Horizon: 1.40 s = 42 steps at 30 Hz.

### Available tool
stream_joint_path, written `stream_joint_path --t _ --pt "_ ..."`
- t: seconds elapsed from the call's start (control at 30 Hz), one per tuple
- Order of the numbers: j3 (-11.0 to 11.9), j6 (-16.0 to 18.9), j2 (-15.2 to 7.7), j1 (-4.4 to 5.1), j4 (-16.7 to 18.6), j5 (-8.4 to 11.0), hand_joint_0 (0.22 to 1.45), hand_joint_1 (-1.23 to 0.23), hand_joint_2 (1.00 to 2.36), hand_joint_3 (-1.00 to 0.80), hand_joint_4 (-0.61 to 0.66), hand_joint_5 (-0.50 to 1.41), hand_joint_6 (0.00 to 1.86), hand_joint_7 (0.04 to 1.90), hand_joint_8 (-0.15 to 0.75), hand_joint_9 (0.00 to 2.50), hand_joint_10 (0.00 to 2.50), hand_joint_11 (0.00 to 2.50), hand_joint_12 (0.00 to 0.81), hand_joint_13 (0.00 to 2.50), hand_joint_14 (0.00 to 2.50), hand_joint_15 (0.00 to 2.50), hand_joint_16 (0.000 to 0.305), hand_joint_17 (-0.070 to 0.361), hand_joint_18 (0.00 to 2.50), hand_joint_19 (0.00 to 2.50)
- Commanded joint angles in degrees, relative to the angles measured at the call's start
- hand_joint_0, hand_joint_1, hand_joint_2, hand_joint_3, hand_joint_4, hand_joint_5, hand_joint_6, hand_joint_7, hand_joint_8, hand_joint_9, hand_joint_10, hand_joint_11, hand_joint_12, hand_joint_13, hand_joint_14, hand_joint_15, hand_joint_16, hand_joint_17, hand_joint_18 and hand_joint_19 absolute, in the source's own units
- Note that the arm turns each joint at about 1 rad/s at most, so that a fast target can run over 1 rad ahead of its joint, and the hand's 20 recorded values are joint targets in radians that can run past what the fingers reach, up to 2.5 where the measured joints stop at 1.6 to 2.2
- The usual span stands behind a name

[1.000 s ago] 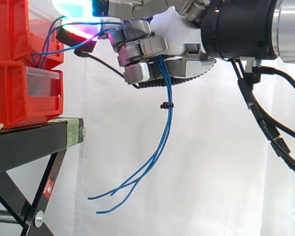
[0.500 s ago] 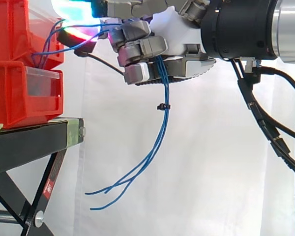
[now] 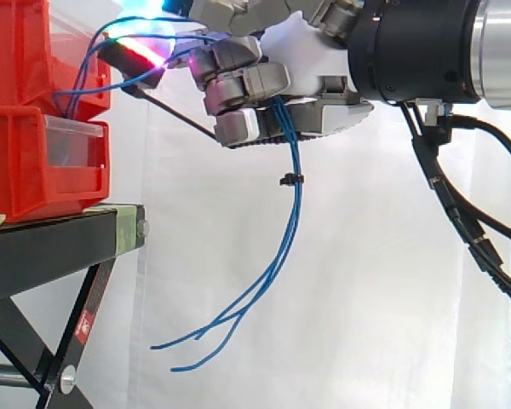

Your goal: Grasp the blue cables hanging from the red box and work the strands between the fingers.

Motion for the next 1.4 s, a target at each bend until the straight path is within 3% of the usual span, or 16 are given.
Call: stream_joint_path --t 0.0,0.27,0.3,0.4,0.63,0.8,1.2,1.33,1.37 --pt "0.0 0.0 0.01 0.01 0.02 0.0 0.87 -0.45 1.0 -0.98 0.24 0.76 0.62 1.45 0.376 0.67 2.5 2.46 0.418 1.0 2.5 1.32 0.045 0.102 1.37 1.28" --pt "0.0 0.0 0.01 0.01 -0.07 0.0 0.84 -0.47 1.0 -1.0 0.19 0.86 0.43 1.56 0.376 0.67 2.5 2.46 0.418 1.0 2.5 1.32 0.045 0.102 1.37 1.28" --pt "0.0 0.0 0.01 0.01 -0.07 0.0 0.8 -0.47 1.0 -1.0 0.17 0.75 0.67 1.43 0.376 0.67 2.5 2.46 0.418 1.0 2.5 1.32 0.045 0.102 1.37 1.28" --pt "0.0 0.0 0.01 0.01 -0.07 0.0 0.68 -0.47 1.0 -1.0 0.21 0.6 1.01 1.23 0.376 0.67 2.5 2.46 0.418 1.0 2.5 1.32 0.045 0.102 1.37 1.28" --pt "0.0 0.0 0.01 0.01 0.02 0.0 0.58 -0.59 1.0 -1.0 0.29 0.37 1.22 1.16 0.376 0.67 2.5 2.46 0.418 1.0 2.5 1.32 0.045 0.102 1.37 1.28" --pt "0.0 0.0 0.01 0.01 0.02 0.0 0.57 -0.69 1.0 -1.0 0.34 0.06 1.37 1.02 0.376 0.67 2.5 2.46 0.418 1.0 2.5 1.32 0.045 0.102 1.37 1.28" --pt "0.0 0.0 -0.08 0.01 -0.07 0.0 0.62 -0.83 1.0 -1.0 0.3 -0.22 1.38 0.97 0.376 0.67 2.5 2.46 0.418 1.0 2.5 1.32 0.045 0.102 1.37 1.28" --pt "0.0 0.0 -0.08 0.01 0.02 0.0 0.62 -0.85 1.0 -1.0 0.29 -0.26 1.27 0.94 0.376 0.67 2.5 2.46 0.418 1.0 2.5 1.32 0.045 0.102 1.37 1.28" --pt "0.0 0.0 0.01 0.01 0.02 0.0 0.66 -0.86 1.0 -1.0 0.27 -0.25 1.14 0.95 0.376 0.67 2.5 2.46 0.418 1.0 2.5 1.32 0.045 0.102 1.37 1.28"
